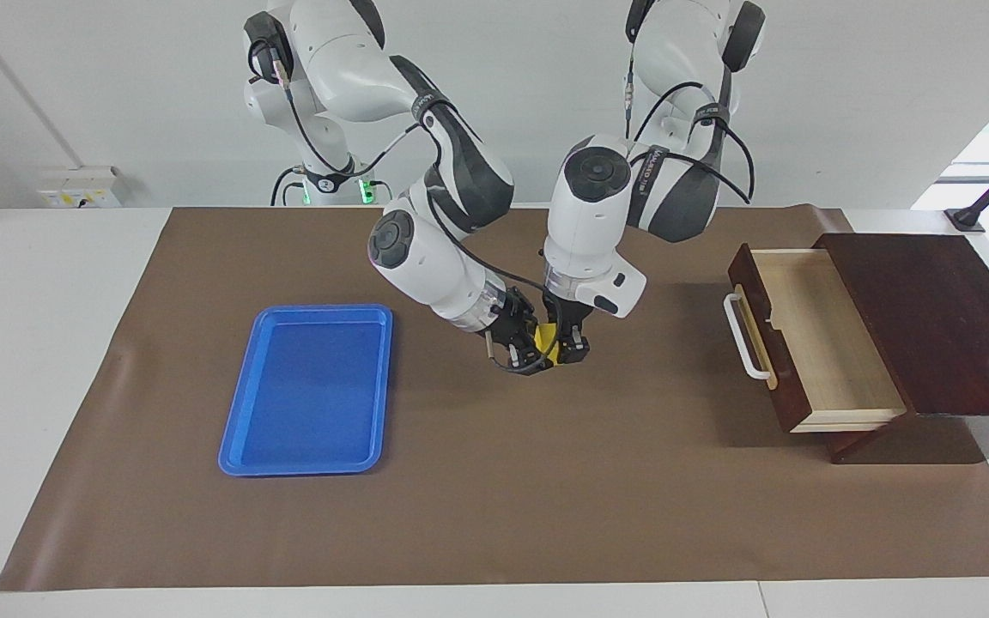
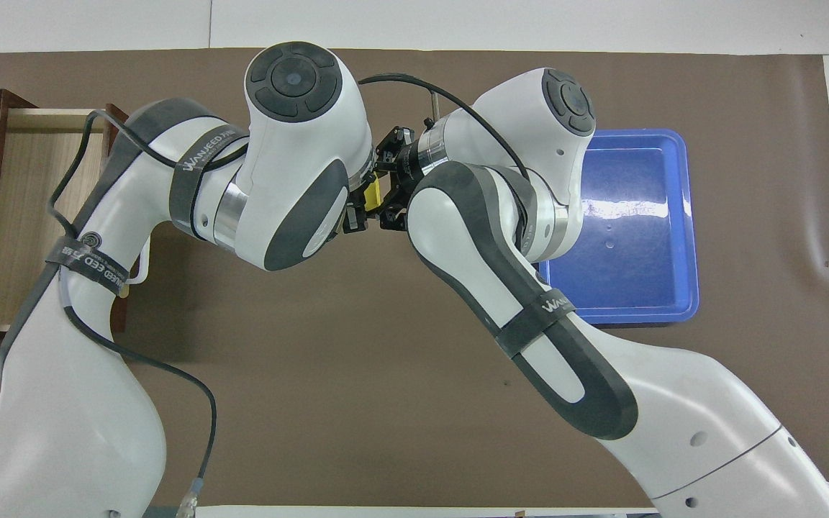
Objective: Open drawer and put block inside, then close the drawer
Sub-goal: 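Grasp the cube with the left gripper and open the right gripper, then carry the cube into the drawer with the left gripper while the right gripper withdraws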
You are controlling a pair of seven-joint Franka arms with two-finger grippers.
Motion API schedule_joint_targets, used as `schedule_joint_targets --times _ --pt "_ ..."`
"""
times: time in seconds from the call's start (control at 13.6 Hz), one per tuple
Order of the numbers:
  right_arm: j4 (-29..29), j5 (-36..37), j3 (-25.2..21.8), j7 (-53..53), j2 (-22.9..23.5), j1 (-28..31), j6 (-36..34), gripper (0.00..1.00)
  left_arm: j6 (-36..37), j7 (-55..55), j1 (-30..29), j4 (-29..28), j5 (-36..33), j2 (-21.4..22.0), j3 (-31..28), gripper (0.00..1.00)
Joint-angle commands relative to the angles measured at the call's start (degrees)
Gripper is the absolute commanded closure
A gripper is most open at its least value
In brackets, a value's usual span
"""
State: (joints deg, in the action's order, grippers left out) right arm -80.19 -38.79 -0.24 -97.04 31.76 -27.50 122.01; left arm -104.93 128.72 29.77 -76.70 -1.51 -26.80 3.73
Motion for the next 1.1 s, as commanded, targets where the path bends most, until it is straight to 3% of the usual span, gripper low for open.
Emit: schedule_joint_targets --times 0.0,0.07,0.59,1.03 --pt "-1.46 0.2 -0.02 -1.48 -2.05 1.22 0.16 0.34 -0.19 0.56 0.99 0.5 -0.51 -0.53 -0.83 1.0" --pt "-1.46 0.12 -0.02 -1.39 -2.31 2.36 -0.19 0.26 -0.19 0.56 0.99 0.5 -0.51 -0.53 -0.83 1.0" --pt "-1.72 0.29 -0.11 0.35 -4.77 7.63 -5.1 0.24 3.48 -2.06 -0.58 0.58 -0.51 1.13 -1.1 1.0" --pt "-4.97 8.08 -0.29 29.92 -12.24 19.05 -20.46 0.24 12.37 -14.61 -10.51 0.68 0.46 7.27 -1.01 1.0"
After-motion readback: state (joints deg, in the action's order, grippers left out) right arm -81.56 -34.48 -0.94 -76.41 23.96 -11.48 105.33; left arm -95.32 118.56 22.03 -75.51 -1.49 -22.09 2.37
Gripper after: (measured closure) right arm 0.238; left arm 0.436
